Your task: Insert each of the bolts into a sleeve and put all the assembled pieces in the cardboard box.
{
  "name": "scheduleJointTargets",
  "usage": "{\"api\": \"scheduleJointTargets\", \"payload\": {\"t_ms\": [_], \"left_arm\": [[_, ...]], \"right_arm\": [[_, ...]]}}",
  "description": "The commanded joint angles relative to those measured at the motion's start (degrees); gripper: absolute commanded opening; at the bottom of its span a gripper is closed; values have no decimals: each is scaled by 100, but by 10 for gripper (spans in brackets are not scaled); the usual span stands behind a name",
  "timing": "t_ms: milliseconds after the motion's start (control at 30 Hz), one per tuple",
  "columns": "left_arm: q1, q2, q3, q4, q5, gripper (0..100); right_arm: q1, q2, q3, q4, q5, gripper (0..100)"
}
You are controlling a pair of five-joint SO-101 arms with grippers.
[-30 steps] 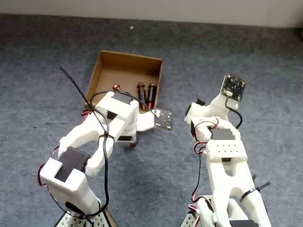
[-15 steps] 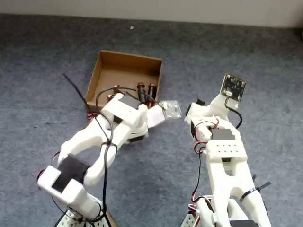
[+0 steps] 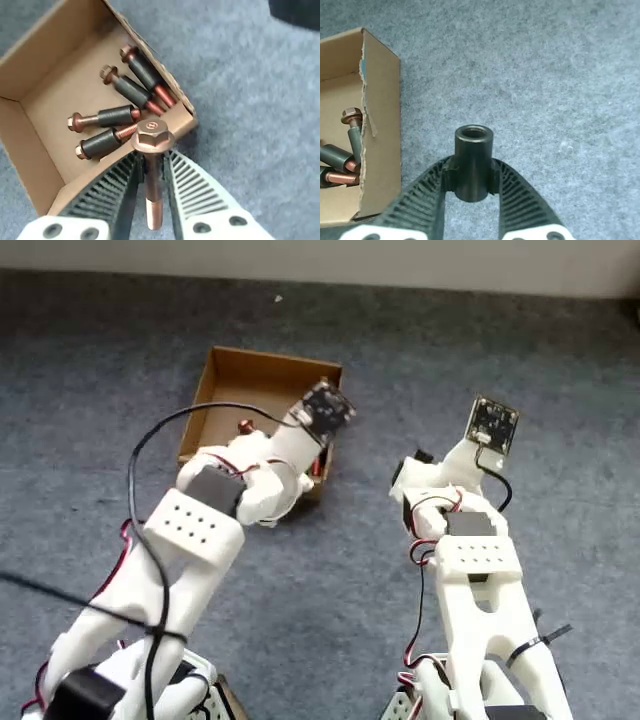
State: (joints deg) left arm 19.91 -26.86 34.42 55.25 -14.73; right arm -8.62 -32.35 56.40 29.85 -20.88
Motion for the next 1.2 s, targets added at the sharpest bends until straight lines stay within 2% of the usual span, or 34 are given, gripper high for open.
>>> {"api": "scheduleJointTargets", "payload": {"t_ms": [0,133,300,367,500,733,900,1167], "left_arm": [[-75,-778,-66,-501,941,7],[-92,-1015,-66,-1011,1547,7],[-92,-1024,-31,-1108,2154,6],[-207,-1024,-31,-1108,2251,6],[-418,-1051,-31,-1090,2453,5],[-505,-1147,-40,-1081,2409,5],[-611,-1824,207,-1108,2453,5],[-295,-3486,1174,-1116,2804,5]], "right_arm": [[57,-277,-40,-110,62,6],[66,-725,154,-101,70,5],[22,-2273,927,-127,70,5],[-75,-2818,1174,-136,97,5],[-444,-3442,1560,-171,651,5],[-1033,-3776,2484,-1270,1345,5],[-1367,-4180,3011,-1763,1732,5],[-1965,-5182,3600,-1771,1732,5]]}}
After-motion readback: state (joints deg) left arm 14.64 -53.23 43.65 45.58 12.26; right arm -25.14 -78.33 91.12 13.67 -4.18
